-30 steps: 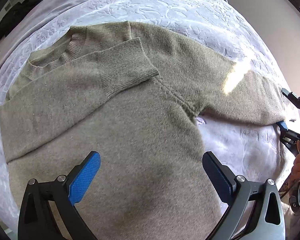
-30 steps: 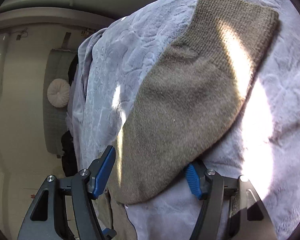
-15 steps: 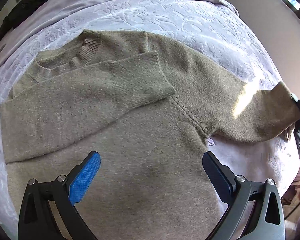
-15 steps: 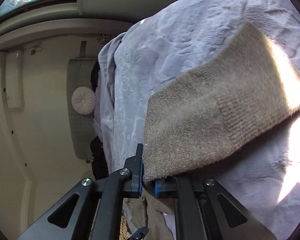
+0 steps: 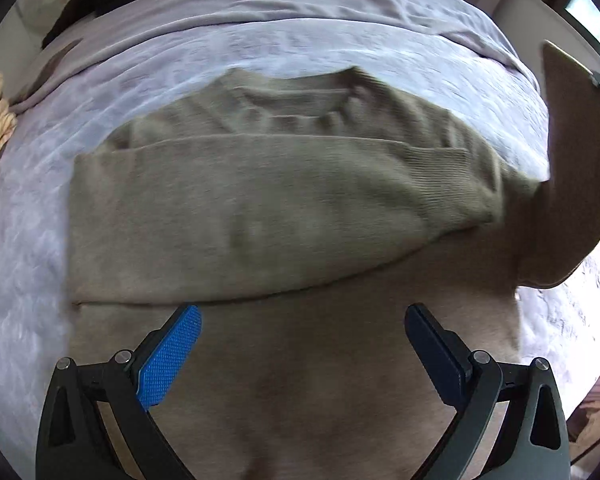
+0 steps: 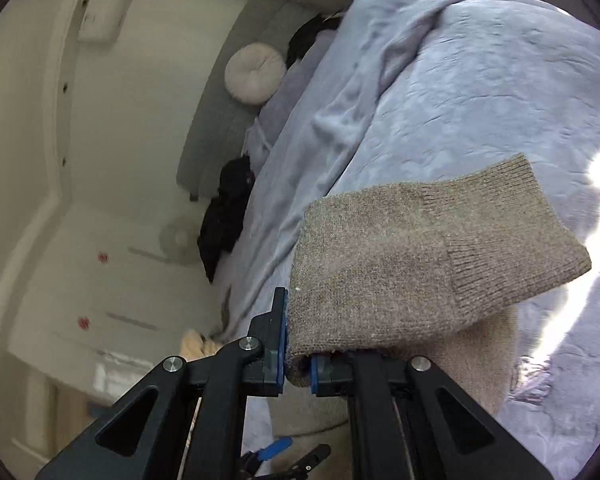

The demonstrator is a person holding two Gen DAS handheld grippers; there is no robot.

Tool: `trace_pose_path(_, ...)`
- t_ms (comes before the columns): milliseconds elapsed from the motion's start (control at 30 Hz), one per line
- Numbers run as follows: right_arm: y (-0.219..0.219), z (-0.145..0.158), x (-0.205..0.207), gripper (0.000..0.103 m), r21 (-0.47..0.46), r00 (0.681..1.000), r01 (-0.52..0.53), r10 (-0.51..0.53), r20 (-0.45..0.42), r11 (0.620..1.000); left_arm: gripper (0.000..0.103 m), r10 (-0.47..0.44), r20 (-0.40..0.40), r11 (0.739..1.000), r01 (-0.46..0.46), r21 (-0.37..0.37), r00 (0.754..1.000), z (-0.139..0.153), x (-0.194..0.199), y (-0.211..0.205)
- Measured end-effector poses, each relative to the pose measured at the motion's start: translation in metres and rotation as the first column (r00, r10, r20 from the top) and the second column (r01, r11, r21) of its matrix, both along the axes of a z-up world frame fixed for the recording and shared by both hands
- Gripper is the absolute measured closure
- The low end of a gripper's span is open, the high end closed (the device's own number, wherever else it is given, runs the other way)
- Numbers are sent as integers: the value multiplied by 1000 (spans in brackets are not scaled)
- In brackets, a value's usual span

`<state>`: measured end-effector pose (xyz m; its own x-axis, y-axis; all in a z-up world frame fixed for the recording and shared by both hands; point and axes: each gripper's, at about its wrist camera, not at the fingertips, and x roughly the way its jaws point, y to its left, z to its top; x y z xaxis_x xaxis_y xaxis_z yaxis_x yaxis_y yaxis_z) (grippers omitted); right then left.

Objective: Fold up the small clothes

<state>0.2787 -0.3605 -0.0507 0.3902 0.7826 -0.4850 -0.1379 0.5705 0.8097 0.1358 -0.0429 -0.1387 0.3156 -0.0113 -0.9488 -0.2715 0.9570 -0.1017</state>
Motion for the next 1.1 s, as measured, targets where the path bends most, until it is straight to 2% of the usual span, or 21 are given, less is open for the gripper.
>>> trace_pose_path(67,51,-5,-5,94,-66,995,-102,102,3,993,1,40,-3,999,-40,-4,999,-4,-12,19)
trace_pose_path(167,127,-29,-22,94,-184,968,-248,249,-17,951,1,100,-15,995,-100,-5,995,-11,-32,49)
trace_pose_path(233,173,-56,-38,93,-281,939,-341,338,-59,897,1,136,-22,991,-137,-4,990,-17,-42,66)
trace_pose_path(300,202,-83,-58,92,-367,912,-408,392,-119,836,1,171,-30,985,-171,-3,985,-22,-51,82)
trace_pose_path(333,218,-104,-55,90,-431,900,-434,402,-170,791,1,189,-32,982,-189,-4,981,-25,-57,90)
trace_pose_path(400,226,-130,-58,89,-487,888,-459,396,-233,743,1,210,-34,978,-210,-7,977,-28,-64,100)
trace_pose_path(433,227,-136,-59,84,-484,890,-456,385,-246,747,1,222,-34,975,-222,-12,974,-30,-68,106)
trace_pose_path(500,223,-130,-58,70,-437,900,-434,359,-247,788,1,235,-30,972,-235,-19,972,-31,-72,112)
trace_pose_path(533,219,-126,-58,52,-412,906,-418,341,-249,810,1,241,-28,970,-241,-25,970,-32,-73,114)
trace_pose_path(567,212,-119,-57,41,-393,917,-391,317,-242,832,1,244,-28,969,-244,-31,970,-33,-75,117)
trace_pose_path(600,202,-115,-56,41,-379,932,-352,282,-229,856,1,246,-26,968,-247,-38,969,-34,-76,118)
trace_pose_path(667,178,-109,-55,41,-332,957,-249,179,-229,910,1,248,-18,968,-248,-45,969,-33,-80,119)
trace_pose_path(733,157,-109,-51,44,-256,961,-130,58,-271,958,1,246,-11,968,-247,-48,969,-32,-84,121)
trace_pose_path(767,150,-115,-46,66,-218,953,-82,12,-302,973,1,247,-9,968,-247,-48,969,-31,-85,122)
trace_pose_path(800,147,-119,-41,84,-193,944,-57,-10,-329,980,1,248,-7,968,-248,-48,969,-30,-86,123)
trace_pose_path(833,150,-119,-39,96,-191,945,-56,-10,-328,980,1,251,-2,967,-251,-46,968,-29,-90,126)
trace_pose_path(867,157,-113,-38,96,-198,957,-74,14,-291,977,1,253,0,967,-253,-44,967,-28,-92,129)
trace_pose_path(933,182,-89,-41,96,-235,977,-164,125,-173,958,1,259,4,965,-259,-37,966,-26,-96,134)
trace_pose_path(967,201,-79,-47,96,-263,972,-229,205,-117,937,1,264,4,964,-263,-32,965,-27,-100,137)
trace_pose_path(1033,235,-70,-59,95,-341,937,-343,347,-51,876,1,274,-4,961,-274,-25,962,-29,-104,144)
trace_pose_path(1100,274,-71,-77,91,-436,872,-453,488,-35,778,1,286,-13,958,-286,-19,958,-31,-110,150)
